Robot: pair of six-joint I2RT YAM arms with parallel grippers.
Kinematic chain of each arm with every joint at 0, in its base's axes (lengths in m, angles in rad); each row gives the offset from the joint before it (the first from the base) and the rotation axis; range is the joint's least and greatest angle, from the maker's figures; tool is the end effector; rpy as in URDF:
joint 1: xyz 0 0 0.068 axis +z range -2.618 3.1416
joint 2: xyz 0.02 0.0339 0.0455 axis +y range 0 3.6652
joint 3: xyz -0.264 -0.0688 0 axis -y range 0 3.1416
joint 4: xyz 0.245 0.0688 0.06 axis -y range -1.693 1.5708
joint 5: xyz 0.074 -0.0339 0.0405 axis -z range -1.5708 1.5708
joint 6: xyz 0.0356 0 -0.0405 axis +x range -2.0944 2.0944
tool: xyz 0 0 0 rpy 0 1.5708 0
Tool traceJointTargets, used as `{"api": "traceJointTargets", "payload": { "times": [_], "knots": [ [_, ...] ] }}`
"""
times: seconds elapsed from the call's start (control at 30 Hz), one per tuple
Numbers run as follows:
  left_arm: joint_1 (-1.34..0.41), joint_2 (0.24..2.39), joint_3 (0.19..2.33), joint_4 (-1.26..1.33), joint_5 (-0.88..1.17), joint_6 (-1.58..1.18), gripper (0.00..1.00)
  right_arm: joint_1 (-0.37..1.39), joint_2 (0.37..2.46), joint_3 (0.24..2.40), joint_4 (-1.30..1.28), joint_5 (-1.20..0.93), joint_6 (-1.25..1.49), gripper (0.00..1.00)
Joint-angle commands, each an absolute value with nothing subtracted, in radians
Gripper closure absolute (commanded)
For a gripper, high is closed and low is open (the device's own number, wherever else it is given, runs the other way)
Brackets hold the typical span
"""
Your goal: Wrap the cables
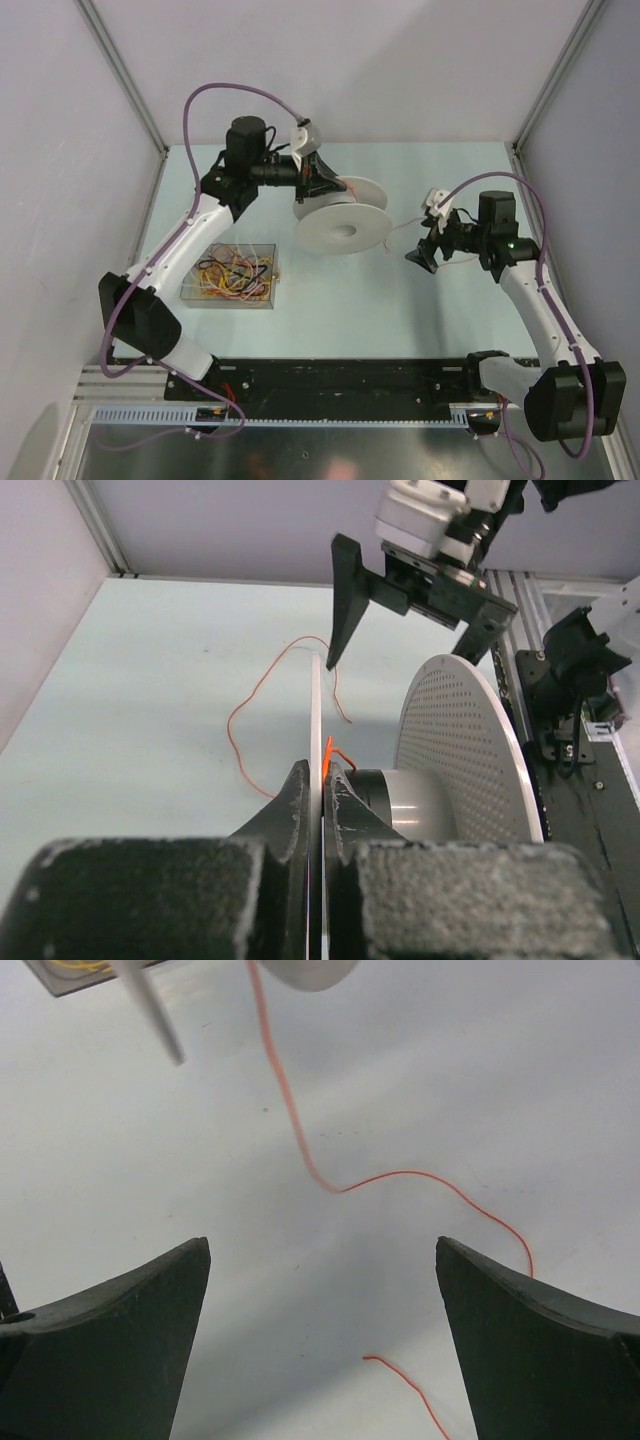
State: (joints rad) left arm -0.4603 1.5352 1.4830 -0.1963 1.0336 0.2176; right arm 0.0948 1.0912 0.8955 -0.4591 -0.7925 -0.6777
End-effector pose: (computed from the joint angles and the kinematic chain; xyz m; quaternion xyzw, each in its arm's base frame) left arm 0.2980 -0.1819 0.4018 0.5143 0.5463 -0.4517 0.4827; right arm 0.2253 0.0469 0.2986 -0.4698 0.7022 0.2144 0.4902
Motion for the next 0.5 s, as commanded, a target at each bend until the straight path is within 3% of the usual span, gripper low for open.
{"api": "traceJointTargets", "payload": {
  "times": [0.0, 0.47],
  "knots": [
    [-0.448, 1.496, 1.575, -0.157, 1.068, 0.133, 1.00, 0.101, 1.069, 0.929, -0.527, -0.886, -0.813, 0.01],
    [-0.442, 1.508, 1.689, -0.157, 1.068, -0.005, 1.00, 0.139, 1.262, 0.798, -0.089, -0.887, -0.848, 0.04]
  ]
}}
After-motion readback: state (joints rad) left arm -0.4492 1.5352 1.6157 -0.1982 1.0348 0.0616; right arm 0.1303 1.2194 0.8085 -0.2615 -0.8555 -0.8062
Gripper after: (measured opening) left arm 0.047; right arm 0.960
